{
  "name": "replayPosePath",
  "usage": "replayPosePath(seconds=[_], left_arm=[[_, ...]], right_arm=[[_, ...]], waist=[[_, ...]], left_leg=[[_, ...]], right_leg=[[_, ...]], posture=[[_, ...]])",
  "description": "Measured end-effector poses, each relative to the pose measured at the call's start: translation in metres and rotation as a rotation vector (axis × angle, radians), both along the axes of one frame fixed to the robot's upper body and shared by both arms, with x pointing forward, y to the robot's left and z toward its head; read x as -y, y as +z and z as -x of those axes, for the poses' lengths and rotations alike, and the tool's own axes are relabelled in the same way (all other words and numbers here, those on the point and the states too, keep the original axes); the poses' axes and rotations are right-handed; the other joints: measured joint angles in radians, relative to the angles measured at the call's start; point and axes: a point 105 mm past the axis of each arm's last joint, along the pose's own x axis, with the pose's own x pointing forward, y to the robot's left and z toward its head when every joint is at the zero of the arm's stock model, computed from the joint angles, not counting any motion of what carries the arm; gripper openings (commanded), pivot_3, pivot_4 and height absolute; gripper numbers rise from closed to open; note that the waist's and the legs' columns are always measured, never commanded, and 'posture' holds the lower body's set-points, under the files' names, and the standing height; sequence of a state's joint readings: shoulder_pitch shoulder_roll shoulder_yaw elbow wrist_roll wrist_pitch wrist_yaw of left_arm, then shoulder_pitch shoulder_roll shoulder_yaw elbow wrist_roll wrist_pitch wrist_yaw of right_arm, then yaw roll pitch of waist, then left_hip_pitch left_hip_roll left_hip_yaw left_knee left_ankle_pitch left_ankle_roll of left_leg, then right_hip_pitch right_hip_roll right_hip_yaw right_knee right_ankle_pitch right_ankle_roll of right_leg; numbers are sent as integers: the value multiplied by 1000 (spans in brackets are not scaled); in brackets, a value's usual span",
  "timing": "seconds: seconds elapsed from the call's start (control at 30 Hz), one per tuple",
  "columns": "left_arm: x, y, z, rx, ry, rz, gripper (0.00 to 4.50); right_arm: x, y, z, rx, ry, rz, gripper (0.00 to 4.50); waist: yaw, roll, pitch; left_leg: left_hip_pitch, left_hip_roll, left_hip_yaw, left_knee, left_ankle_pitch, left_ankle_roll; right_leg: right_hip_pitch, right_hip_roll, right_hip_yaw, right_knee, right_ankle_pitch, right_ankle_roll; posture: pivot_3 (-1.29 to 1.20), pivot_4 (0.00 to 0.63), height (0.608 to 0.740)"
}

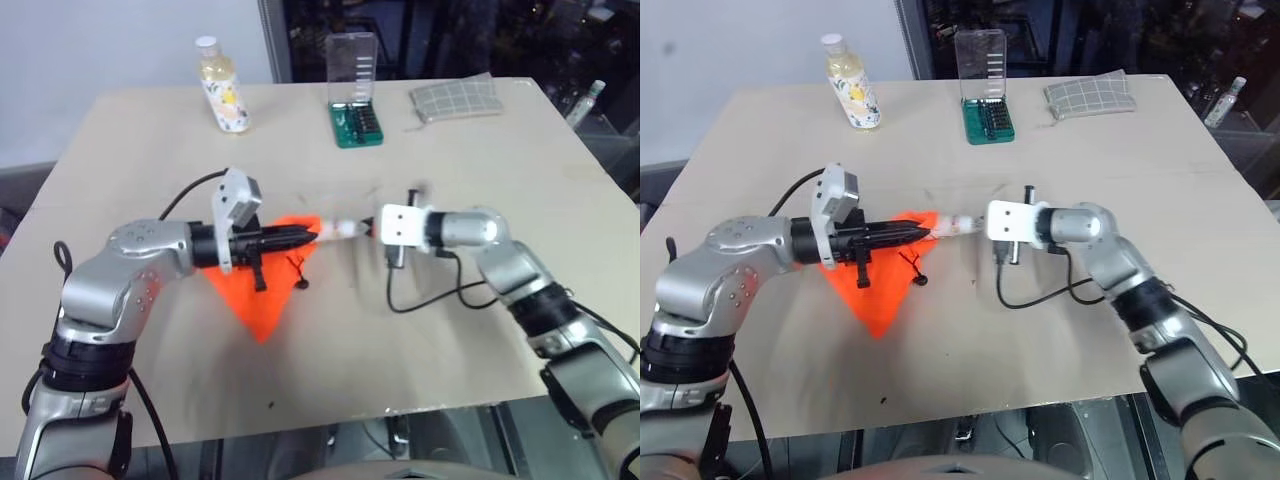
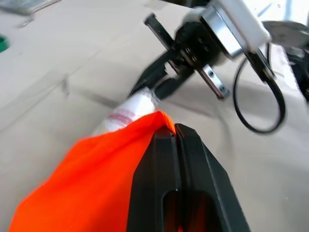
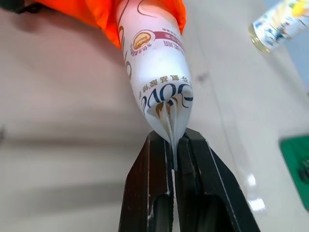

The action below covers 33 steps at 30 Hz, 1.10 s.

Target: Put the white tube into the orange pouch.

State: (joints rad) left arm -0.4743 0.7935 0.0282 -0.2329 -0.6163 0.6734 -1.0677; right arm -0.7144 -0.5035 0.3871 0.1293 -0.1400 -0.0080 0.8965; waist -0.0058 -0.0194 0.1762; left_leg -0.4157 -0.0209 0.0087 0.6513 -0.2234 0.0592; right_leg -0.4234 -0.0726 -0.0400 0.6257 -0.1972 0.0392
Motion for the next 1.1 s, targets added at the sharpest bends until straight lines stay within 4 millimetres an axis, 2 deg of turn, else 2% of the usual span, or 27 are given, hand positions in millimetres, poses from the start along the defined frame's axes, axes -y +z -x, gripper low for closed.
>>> replayPosePath(seconds=[0.13, 0.33, 0.47, 0.6, 0.73, 0.93, 1.1], left_arm=[[7, 8, -8, 42, -54, -5, 0], [7, 2, -21, 38, -65, -7, 0], [7, 5, -27, 60, -85, -1, 0], [2, 4, -31, 50, -101, 4, 0], [1, 12, -33, 33, -149, 18, 0], [-5, 21, -33, -23, -229, 33, 0], [8, 29, -32, 1, -338, 5, 0]], right_arm=[[15, 5, 6, 8, -39, 7, 76], [39, 5, 12, -36, -138, -4, 76], [45, 12, 17, -74, -200, -93, 76], [53, 10, 23, -131, -255, -160, 76], [54, 9, 32, -186, -263, -221, 76], [68, 6, 41, -220, -303, -242, 76], [65, 8, 48, -223, -298, -253, 76]], waist=[[-4, 0, 0], [-3, -1, 0], [-1, -1, 0], [2, -1, 0], [8, -1, 0], [16, -1, 0], [18, -1, 0]], left_leg=[[0, 1, 1, 0, -1, 1], [0, 1, 3, 1, -3, 6], [0, 1, 3, 2, -3, 6], [0, 2, 4, 2, -4, 7], [0, 2, 4, 2, -4, 7], [0, 2, 5, 3, -4, 8], [0, 2, 5, 4, -4, 8]], right_leg=[[0, 1, 0, 0, 0, 0], [0, 1, 1, 0, 0, 0], [0, 1, 1, 0, 0, 0], [0, 1, 1, 0, 0, 0], [0, 1, 1, 0, 0, 0], [0, 1, 1, 0, 0, 1], [0, 2, 2, 0, 0, 1]], posture=[[0, 150, 740], [0, 150, 740], [0, 150, 740], [0, 150, 740], [0, 150, 740], [0, 150, 740], [0, 150, 740]])
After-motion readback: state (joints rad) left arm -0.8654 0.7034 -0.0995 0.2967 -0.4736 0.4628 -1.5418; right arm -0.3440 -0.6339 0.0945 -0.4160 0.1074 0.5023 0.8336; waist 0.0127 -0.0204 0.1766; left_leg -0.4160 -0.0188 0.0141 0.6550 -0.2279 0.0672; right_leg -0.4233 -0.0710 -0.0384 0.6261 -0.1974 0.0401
